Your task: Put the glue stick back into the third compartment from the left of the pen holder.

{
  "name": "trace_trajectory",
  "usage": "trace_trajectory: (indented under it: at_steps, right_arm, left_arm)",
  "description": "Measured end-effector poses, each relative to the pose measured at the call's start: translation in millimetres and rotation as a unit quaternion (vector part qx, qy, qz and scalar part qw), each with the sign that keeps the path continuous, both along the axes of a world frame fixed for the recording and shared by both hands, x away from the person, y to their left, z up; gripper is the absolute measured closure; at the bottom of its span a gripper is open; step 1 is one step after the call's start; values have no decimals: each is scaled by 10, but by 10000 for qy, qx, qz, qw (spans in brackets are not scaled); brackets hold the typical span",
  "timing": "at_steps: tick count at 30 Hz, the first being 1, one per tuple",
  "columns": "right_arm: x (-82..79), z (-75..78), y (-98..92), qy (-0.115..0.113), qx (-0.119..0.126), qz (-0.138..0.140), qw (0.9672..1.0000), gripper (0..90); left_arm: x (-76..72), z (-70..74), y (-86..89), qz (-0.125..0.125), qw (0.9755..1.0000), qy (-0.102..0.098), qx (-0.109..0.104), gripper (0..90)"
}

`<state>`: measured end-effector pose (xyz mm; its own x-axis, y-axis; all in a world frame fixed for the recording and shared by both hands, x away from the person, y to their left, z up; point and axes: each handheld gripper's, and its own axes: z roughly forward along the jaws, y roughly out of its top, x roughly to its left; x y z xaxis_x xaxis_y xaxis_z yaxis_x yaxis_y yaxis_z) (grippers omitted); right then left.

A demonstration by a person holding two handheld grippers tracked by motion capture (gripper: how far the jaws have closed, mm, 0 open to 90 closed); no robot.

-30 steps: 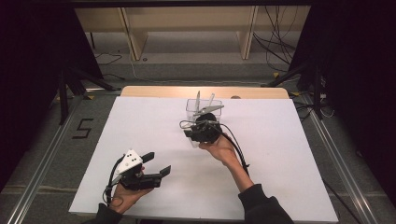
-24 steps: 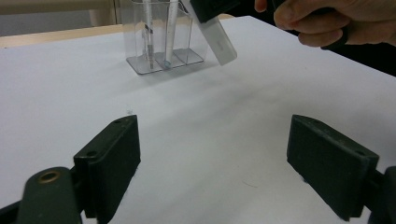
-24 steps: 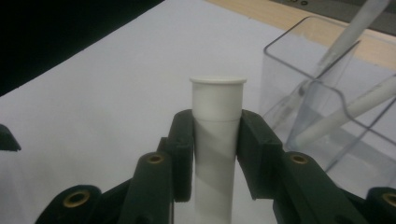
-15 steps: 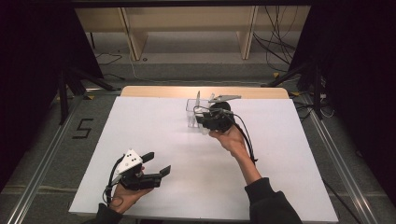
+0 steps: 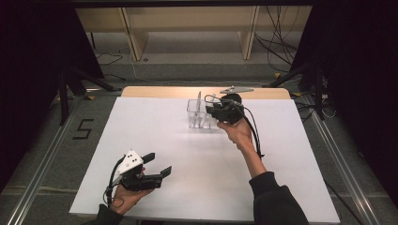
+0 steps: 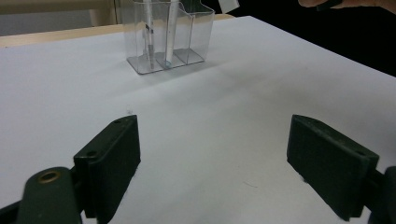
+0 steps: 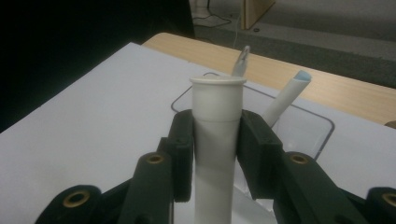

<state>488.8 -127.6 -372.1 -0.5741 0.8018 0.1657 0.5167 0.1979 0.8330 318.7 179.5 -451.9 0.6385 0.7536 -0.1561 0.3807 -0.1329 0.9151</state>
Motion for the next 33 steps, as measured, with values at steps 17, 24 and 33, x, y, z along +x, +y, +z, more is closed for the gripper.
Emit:
trace_trajectory:
  at_steps: [17,24,33]
  right_arm:
    - [207,89,-123,-40,169,-477,9987,682]
    - [298,71,-146,-48,163,-681,9975,682]
    - [399,32,-144,-64,167,-902,9958,681]
  left_arm:
    - [-3,3,-4,-21,10000,11,27,169]
    - [-2,3,-4,0,10000,-5,-6,169]
    - [-4,7,-2,-10,10000,-12,4,169]
